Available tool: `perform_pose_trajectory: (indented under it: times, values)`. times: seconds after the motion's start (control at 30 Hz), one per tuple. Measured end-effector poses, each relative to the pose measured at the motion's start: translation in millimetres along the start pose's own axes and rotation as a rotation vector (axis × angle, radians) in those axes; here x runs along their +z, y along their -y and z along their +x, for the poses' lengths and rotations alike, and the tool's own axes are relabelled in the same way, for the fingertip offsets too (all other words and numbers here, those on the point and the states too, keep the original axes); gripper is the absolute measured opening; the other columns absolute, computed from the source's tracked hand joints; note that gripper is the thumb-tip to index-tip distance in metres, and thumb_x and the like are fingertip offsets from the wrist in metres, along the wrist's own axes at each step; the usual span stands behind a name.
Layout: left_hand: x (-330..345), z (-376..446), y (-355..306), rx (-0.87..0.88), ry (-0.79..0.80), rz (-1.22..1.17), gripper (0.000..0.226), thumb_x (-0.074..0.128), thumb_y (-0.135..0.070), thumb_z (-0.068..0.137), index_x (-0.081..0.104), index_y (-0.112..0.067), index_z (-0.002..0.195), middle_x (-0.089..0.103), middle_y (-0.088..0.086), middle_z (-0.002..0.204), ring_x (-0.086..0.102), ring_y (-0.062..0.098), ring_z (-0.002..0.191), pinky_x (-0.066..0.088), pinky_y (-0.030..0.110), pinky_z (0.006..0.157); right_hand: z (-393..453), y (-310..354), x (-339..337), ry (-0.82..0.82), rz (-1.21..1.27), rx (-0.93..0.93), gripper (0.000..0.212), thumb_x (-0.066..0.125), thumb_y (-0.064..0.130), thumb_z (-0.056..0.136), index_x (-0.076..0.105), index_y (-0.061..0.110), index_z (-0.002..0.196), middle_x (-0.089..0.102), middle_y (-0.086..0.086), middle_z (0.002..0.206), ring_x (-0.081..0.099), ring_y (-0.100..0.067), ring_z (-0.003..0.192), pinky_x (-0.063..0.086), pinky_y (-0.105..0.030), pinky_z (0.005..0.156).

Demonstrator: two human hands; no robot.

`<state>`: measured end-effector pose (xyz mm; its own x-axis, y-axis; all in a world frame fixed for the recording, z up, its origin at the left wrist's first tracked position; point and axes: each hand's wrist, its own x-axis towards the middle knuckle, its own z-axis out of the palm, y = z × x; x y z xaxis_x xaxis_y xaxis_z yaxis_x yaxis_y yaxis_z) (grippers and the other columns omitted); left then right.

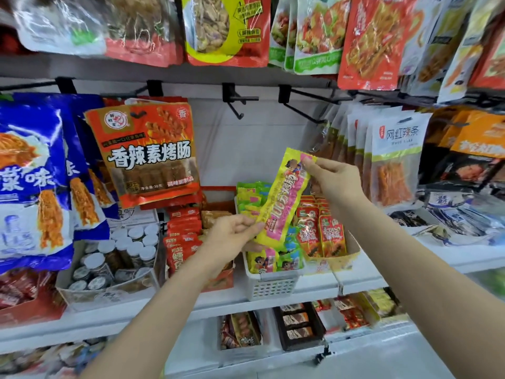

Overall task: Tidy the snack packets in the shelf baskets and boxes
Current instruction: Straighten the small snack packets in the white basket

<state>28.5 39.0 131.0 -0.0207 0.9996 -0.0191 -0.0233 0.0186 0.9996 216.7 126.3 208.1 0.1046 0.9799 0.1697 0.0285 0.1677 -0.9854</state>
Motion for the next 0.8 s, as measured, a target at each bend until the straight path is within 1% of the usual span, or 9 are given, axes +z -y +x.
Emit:
perform_pose_trajectory:
  times: [0.1,0.2,0.27,0.37,0.47,0.53,0.63,0.73,0.8]
  values:
    - [-1,-8,-3,-0.050,0.018,-0.023,0.014,0.066,-0.017,0.090,0.063,-0.005,0.086,0.069,0.000,0.066,0.071,0.018,0.061,0.057,0.020,0.058,-4,-1,-6,0.015,0.059,0.064,0.028,0.074,0.019,0.085,0.073,0.000,0.106,0.068,0.006,0.064,0.053,0.003,0.044,0.043,-0.012,0.046]
    - [-2,-14,-1,-0.081,0.106,-0.075,0.019,0.066,-0.029,0.084,0.061,-0.011,0.083,0.069,0.001,0.074,0.072,0.017,0.070,0.057,0.022,0.063,-8,-5,-13,0.083,0.102,0.114,0.025,0.070,0.018,0.089,0.071,0.001,0.107,0.059,0.014,0.050,0.049,-0.001,0.040,0.039,-0.011,0.042]
    - [-2,-16,3,-0.165,0.221,-0.304,0.025,0.063,-0.035,0.085,0.062,-0.012,0.094,0.067,0.010,0.095,0.069,0.021,0.082,0.058,0.030,0.074,-10,-5,-15,0.189,0.215,0.151,0.024,0.068,0.021,0.090,0.071,0.003,0.106,0.061,0.011,0.059,0.045,-0.003,0.048,0.039,-0.013,0.045]
    - [2,-19,2,-0.300,0.375,-0.690,0.033,0.050,-0.039,0.096,0.060,-0.009,0.104,0.062,0.022,0.125,0.063,0.038,0.109,0.053,0.049,0.095,-11,-2,-14,0.392,0.409,0.149,0.028,0.063,0.024,0.090,0.068,0.004,0.109,0.068,0.002,0.084,0.056,-0.006,0.065,0.046,-0.016,0.057]
    - [9,-18,1,-0.246,0.421,-0.715,0.032,0.055,-0.020,0.096,0.056,-0.002,0.122,0.063,0.025,0.123,0.068,0.036,0.102,0.058,0.041,0.084,-8,-2,-10,0.491,0.448,0.095,0.019,0.060,0.024,0.091,0.072,0.011,0.100,0.069,0.004,0.086,0.063,-0.007,0.075,0.052,-0.018,0.071]
    - [13,-17,1,-0.220,0.368,-0.720,0.032,0.066,-0.009,0.086,0.056,-0.003,0.116,0.069,0.019,0.104,0.067,0.026,0.085,0.060,0.036,0.078,-6,0,-8,0.480,0.471,0.105,0.019,0.062,0.021,0.090,0.075,0.013,0.102,0.071,0.001,0.091,0.067,-0.009,0.082,0.053,-0.021,0.076]
    - [17,-16,2,-0.146,0.235,-0.566,0.037,0.076,-0.012,0.073,0.063,-0.009,0.107,0.070,0.009,0.087,0.065,0.019,0.078,0.059,0.030,0.070,-4,6,-8,0.488,0.417,0.136,0.033,0.060,0.029,0.093,0.070,0.006,0.115,0.071,-0.009,0.110,0.068,-0.019,0.104,0.055,-0.028,0.085]
    - [20,-13,6,-0.021,-0.028,-0.289,0.030,0.080,-0.018,0.072,0.068,-0.015,0.099,0.073,0.006,0.101,0.071,0.018,0.090,0.059,0.032,0.076,-6,14,-13,0.547,0.283,0.159,0.058,0.053,0.052,0.091,0.066,0.003,0.117,0.069,-0.013,0.119,0.065,-0.023,0.112,0.055,-0.033,0.091]
    - [19,-11,12,0.064,-0.174,-0.114,0.022,0.082,-0.016,0.076,0.073,-0.023,0.094,0.072,-0.002,0.107,0.067,0.008,0.100,0.056,0.027,0.081,-9,17,-14,0.512,0.059,0.078,0.048,0.059,0.050,0.089,0.071,0.008,0.109,0.073,-0.008,0.109,0.070,-0.020,0.104,0.056,-0.034,0.089]
